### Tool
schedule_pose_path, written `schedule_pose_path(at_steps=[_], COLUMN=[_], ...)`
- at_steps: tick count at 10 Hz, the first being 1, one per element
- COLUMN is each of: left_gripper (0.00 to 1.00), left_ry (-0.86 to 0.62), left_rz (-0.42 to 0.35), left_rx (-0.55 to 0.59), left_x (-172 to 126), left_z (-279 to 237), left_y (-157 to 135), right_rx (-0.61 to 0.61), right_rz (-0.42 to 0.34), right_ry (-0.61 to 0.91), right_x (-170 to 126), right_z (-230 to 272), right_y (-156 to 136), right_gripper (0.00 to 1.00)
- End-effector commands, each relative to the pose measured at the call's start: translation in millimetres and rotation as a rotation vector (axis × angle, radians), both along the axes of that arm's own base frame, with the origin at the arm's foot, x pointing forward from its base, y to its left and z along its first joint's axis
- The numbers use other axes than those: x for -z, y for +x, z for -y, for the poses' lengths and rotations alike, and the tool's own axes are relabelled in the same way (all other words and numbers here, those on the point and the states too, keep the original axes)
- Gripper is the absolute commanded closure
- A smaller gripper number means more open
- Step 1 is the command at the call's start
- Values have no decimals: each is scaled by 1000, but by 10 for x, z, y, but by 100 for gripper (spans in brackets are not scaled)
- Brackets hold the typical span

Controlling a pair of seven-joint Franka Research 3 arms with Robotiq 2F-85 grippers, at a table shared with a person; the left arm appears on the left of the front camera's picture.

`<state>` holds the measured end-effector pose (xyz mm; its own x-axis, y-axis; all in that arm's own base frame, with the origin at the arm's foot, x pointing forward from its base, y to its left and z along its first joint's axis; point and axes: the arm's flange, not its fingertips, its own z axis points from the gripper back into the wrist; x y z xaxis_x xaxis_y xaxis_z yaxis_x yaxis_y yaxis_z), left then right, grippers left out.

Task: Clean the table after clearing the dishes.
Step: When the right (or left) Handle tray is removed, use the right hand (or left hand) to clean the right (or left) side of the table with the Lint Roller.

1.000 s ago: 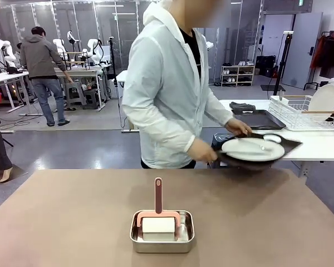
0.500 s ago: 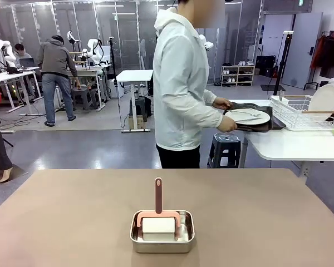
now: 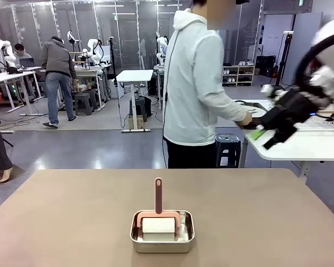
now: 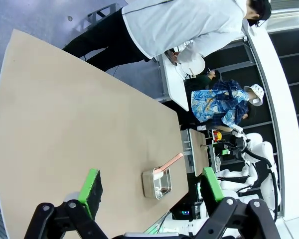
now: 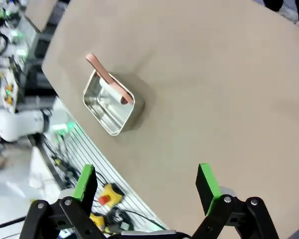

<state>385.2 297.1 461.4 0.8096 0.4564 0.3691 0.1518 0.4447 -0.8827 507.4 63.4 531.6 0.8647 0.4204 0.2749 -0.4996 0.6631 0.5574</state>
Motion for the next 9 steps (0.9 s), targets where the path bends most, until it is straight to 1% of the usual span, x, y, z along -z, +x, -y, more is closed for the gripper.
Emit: schedule_pose_path(at_steps=[1,2,3,5,6,7,8,9], left_gripper=[0,0,0,0,0,0,0,0], left_ry=[4,4,4,4,4,4,4,4], left_rz=[10,10,10,10,10,10,10,10], left_rx=[17,17,17,17,17,17,17,17], left_x=[-11,-11,-11,-11,-11,-11,-11,-11], left_z=[-26,-26,-26,-26,-26,-26,-26,-26], left_y=[-20,-20,-20,-20,-20,-20,-20,-20], right_rx=[-97,-157,-202,-272,-294,-242,-301,-301], right_rz=[-11,-25,-16,-42,-36,-34,-40,-40], right_ry=[-141,-164,-206,-231,-239,-212,-208,-208], right_x=[156,271,396,560,596,591,661,661], right_z=[-531,-871,-1157,-1542,-1659,-1668,-1627,-1627], right_y=[259,254,233,193,143,131,106,106], right_gripper=[0,0,0,0,0,0,0,0])
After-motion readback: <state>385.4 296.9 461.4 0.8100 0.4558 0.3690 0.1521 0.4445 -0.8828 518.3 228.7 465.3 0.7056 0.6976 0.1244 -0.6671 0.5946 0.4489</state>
